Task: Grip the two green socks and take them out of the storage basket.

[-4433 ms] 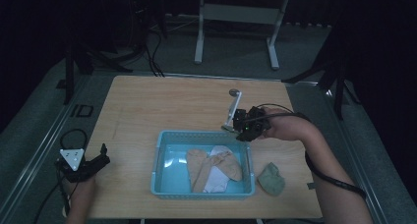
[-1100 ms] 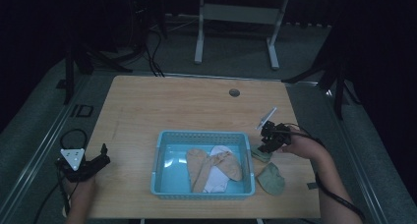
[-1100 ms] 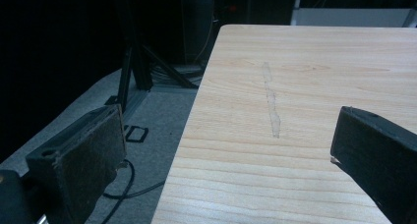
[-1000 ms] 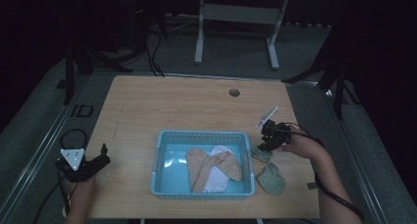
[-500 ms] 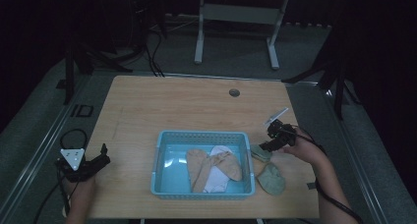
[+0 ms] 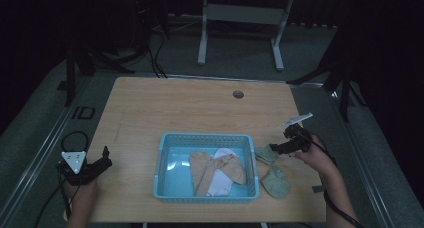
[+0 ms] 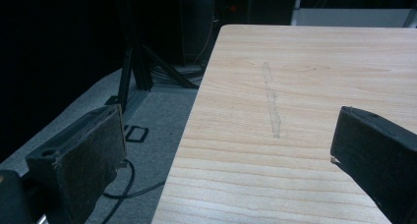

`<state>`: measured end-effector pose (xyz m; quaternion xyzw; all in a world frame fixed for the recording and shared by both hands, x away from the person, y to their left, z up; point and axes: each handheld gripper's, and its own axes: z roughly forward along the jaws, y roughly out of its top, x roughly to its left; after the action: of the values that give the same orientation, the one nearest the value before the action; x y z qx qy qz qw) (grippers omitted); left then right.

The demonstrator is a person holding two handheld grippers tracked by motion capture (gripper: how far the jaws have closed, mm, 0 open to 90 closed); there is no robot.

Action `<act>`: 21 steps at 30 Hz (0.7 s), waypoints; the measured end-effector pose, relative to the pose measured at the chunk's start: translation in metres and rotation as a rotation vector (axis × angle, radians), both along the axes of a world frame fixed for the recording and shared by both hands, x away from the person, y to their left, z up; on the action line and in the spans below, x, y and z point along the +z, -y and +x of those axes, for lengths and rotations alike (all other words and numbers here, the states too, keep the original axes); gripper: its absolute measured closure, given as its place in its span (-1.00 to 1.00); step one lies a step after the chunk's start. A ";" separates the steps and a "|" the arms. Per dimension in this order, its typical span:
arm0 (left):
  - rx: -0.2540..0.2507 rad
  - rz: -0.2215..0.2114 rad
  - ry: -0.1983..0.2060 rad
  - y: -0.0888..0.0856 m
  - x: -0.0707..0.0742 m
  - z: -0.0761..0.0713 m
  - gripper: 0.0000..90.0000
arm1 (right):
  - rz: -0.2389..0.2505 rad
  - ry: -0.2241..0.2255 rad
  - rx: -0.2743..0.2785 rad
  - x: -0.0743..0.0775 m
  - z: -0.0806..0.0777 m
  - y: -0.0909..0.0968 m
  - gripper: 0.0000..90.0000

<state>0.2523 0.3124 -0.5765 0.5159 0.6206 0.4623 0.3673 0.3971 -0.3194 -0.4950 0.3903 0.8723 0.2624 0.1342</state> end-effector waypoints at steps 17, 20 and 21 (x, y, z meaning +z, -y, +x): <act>0.000 0.000 0.000 0.000 0.000 0.000 -0.99 | 0.093 0.073 -0.260 -0.023 -0.006 0.057 -0.77; 0.000 0.000 -0.001 0.000 0.000 0.000 -0.99 | 0.099 0.088 -0.308 -0.029 -0.011 0.065 -0.77; -0.001 -0.001 -0.001 0.000 0.000 0.000 -0.99 | 0.099 0.089 -0.321 -0.031 -0.013 0.067 -0.77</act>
<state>0.2524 0.3125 -0.5765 0.5162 0.6208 0.4617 0.3673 0.3842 -0.3864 -0.5260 0.5187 0.7779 0.2975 0.1933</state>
